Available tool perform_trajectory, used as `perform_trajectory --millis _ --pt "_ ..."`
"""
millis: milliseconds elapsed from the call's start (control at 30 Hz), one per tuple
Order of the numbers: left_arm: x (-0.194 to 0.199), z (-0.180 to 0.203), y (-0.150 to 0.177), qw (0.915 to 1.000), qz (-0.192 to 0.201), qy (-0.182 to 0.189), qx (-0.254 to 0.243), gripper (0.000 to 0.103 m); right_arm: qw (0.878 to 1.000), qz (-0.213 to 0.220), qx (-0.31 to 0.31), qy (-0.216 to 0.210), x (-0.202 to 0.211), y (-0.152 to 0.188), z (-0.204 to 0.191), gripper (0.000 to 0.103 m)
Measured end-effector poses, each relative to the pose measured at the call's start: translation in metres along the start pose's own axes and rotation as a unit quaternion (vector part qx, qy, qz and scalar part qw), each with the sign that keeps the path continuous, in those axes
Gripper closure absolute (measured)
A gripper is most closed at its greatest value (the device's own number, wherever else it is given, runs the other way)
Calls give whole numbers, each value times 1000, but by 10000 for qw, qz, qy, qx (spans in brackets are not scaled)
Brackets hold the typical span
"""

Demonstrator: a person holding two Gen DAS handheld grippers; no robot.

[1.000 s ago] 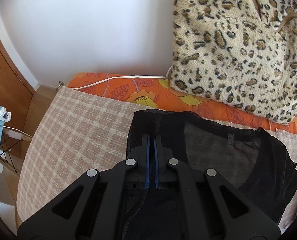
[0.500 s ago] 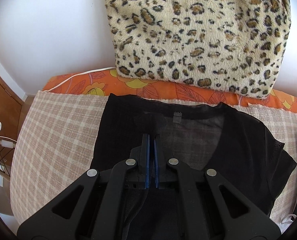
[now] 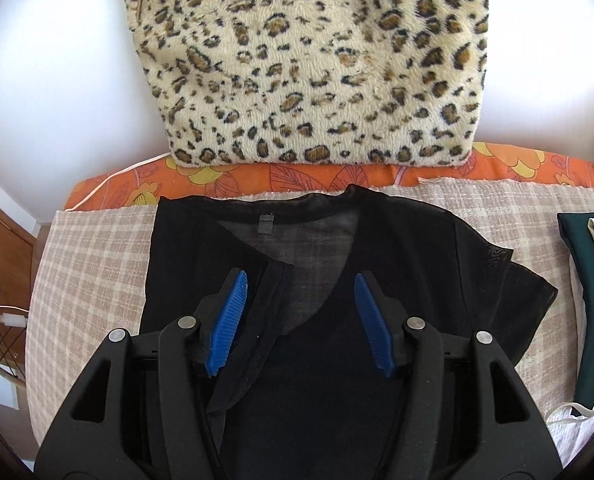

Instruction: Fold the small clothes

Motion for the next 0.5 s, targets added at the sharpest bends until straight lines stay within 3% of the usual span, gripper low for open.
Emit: perform_trajectory --millis 233,500 --pt "34 5 -20 9976 608 -303 -125 65 9995 245 -160 -113 59 20 34 43" --pt "67 40 -54 9898 1163 -534 -625 65 9984 472 -250 -185 121 47 79 42"
Point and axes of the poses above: each gripper's, at about its wrist camera, not at the fingertips, and x roughly against the way its jaws point, z to its right, y to its underside, the point moved 2 cm from there along -x, roughly the way its jaws point, and after that the axes turned 9 degrees about x, right-handed, at the moved point
